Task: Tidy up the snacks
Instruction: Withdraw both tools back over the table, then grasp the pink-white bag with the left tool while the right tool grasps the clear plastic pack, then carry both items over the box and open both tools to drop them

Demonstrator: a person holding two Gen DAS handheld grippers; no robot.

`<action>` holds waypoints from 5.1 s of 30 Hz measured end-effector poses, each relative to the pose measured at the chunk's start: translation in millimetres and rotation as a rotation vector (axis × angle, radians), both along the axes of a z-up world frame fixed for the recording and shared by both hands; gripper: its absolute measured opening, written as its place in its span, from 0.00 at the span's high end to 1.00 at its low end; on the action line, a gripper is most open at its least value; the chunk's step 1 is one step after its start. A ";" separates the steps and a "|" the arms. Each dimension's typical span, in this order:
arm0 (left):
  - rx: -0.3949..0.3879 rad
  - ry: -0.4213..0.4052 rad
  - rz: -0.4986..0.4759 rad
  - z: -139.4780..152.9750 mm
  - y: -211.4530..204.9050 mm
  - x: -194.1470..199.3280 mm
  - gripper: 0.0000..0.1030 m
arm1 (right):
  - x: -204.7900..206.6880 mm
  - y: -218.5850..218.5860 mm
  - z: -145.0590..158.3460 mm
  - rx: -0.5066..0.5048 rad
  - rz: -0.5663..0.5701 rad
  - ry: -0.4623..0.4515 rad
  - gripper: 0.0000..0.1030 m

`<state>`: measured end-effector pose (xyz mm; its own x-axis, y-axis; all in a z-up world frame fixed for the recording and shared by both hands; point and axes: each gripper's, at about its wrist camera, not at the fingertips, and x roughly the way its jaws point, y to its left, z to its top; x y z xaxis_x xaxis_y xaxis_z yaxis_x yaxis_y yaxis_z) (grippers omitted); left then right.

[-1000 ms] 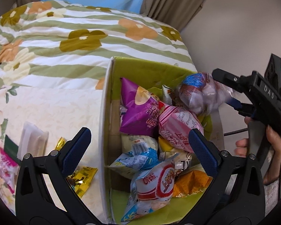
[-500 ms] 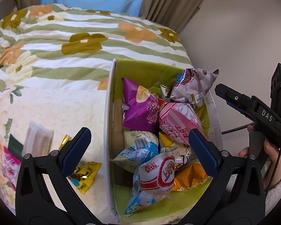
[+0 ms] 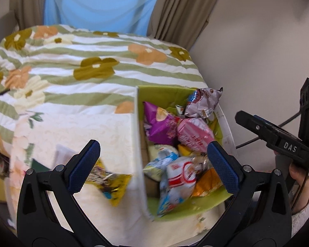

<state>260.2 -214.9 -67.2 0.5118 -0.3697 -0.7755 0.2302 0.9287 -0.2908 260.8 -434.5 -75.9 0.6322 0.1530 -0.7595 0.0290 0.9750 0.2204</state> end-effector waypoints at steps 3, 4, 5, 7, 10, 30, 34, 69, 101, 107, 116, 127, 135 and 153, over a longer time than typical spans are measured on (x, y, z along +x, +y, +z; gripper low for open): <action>0.022 -0.029 -0.001 11.6 29.5 -12.9 0.01 | -17.8 24.2 8.6 -0.015 0.002 -0.021 0.01; 0.028 -0.034 0.000 13.7 38.5 -16.1 0.01 | -22.8 31.9 10.5 -0.018 0.000 -0.028 0.01; 0.038 -0.040 0.004 15.9 50.0 -20.8 0.01 | -27.7 39.5 12.3 -0.018 -0.002 -0.037 0.01; 0.062 -0.058 0.017 20.3 75.2 -31.2 0.01 | -38.1 56.1 15.0 -0.009 -0.005 -0.055 0.01; 0.086 -0.070 0.046 22.5 113.1 -44.2 0.01 | -50.9 84.5 17.5 0.000 -0.003 -0.076 0.01; 0.189 0.059 0.082 -78.6 276.5 -67.1 0.01 | -75.2 241.9 -38.8 0.050 0.025 -0.026 0.01; 0.196 0.119 0.056 -119.3 281.7 -60.9 0.01 | -64.1 258.4 -69.1 0.066 0.003 0.022 0.01; 0.271 0.239 0.031 -231.1 261.9 -35.2 0.35 | 41.7 334.5 -216.3 -0.076 0.117 0.219 0.18; 0.154 0.122 0.107 -138.3 289.1 -53.0 0.42 | 13.5 333.7 -143.0 -0.054 0.125 0.095 0.43; 0.119 0.026 0.036 -79.2 268.2 -47.0 0.42 | -17.0 310.5 -86.5 -0.009 0.082 0.027 0.43; 0.062 -0.074 -0.120 -15.4 175.9 -35.5 0.42 | -65.5 225.6 -27.8 -0.006 -0.054 -0.032 0.43; 0.016 -0.056 -0.232 -9.5 4.9 -18.0 0.42 | -103.6 82.8 -8.5 -0.044 -0.182 -0.037 0.43; 0.034 -0.027 -0.168 -35.3 -77.3 9.9 0.38 | -100.3 15.4 -15.7 -0.029 -0.148 -0.030 0.43; 0.042 0.026 0.096 -59.9 -25.6 -33.4 0.01 | -66.8 -6.3 -39.7 -0.005 0.099 -0.013 0.43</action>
